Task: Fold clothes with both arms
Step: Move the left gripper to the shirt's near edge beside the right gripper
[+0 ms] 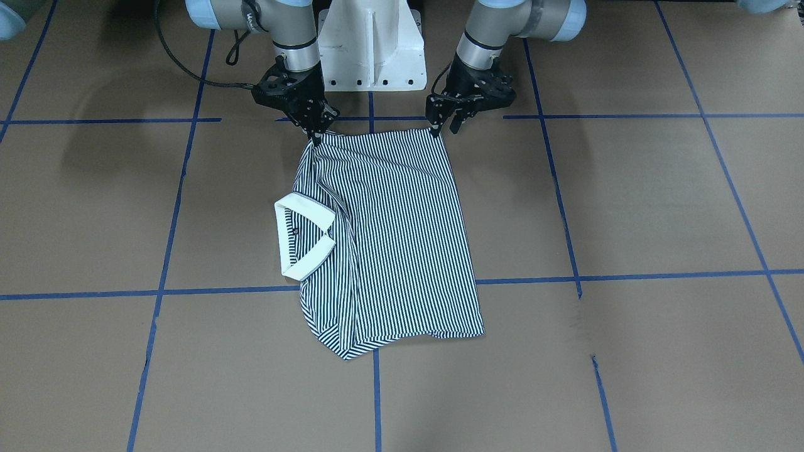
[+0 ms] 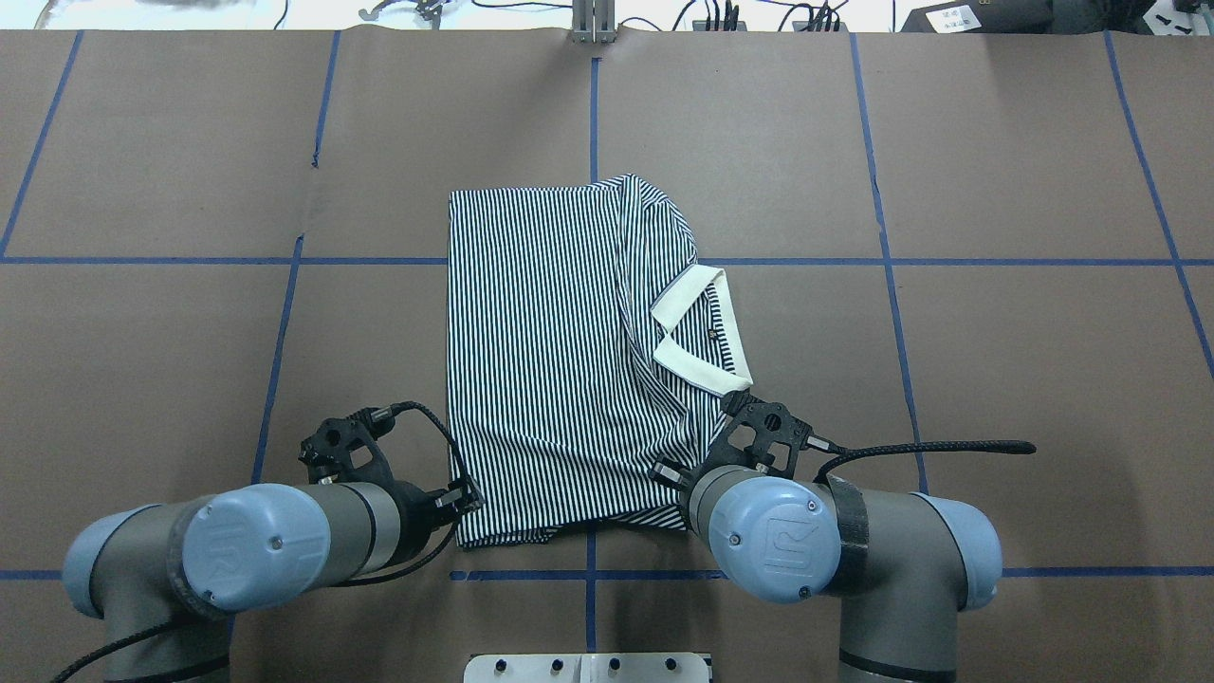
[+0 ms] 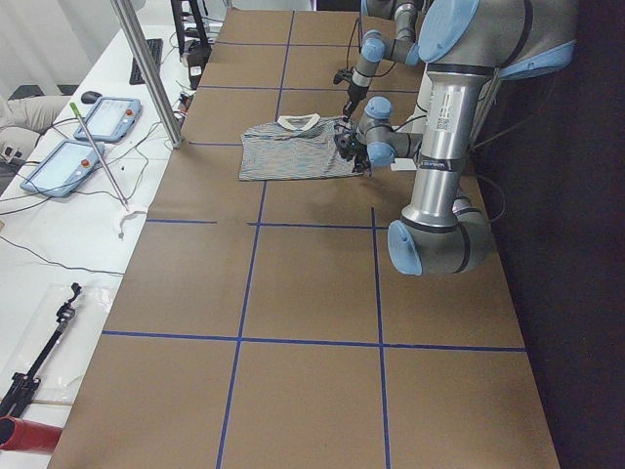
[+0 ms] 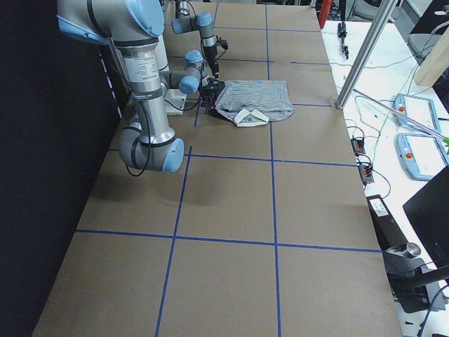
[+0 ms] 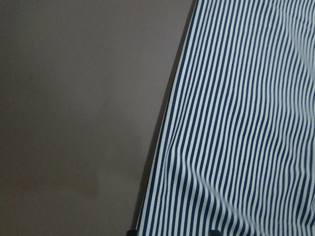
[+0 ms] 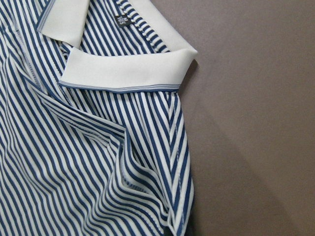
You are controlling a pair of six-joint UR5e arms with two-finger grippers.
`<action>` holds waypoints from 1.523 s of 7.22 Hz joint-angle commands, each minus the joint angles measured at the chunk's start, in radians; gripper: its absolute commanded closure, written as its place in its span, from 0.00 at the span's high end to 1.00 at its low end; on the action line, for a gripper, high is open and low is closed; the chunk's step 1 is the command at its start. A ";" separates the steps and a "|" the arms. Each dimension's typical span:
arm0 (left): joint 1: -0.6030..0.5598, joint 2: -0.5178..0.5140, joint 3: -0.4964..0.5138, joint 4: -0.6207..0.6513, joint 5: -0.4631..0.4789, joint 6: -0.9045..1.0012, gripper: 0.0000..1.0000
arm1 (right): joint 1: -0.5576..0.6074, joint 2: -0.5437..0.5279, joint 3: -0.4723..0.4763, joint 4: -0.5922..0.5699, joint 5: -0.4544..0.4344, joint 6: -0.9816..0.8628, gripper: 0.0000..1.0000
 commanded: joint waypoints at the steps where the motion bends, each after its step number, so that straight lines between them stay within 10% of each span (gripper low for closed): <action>1: 0.033 -0.010 0.011 0.026 0.014 -0.015 0.57 | -0.001 0.000 0.000 0.000 0.000 0.000 0.00; 8: 0.037 -0.037 0.054 0.031 0.014 -0.012 0.45 | -0.001 0.002 -0.001 0.000 0.001 -0.002 0.00; 10: 0.037 -0.034 0.053 0.031 0.013 -0.010 0.00 | -0.001 0.000 -0.001 0.002 0.000 -0.002 0.00; 11: 0.039 -0.036 0.051 0.033 0.013 -0.006 0.00 | -0.001 0.000 -0.001 0.000 0.000 -0.002 0.00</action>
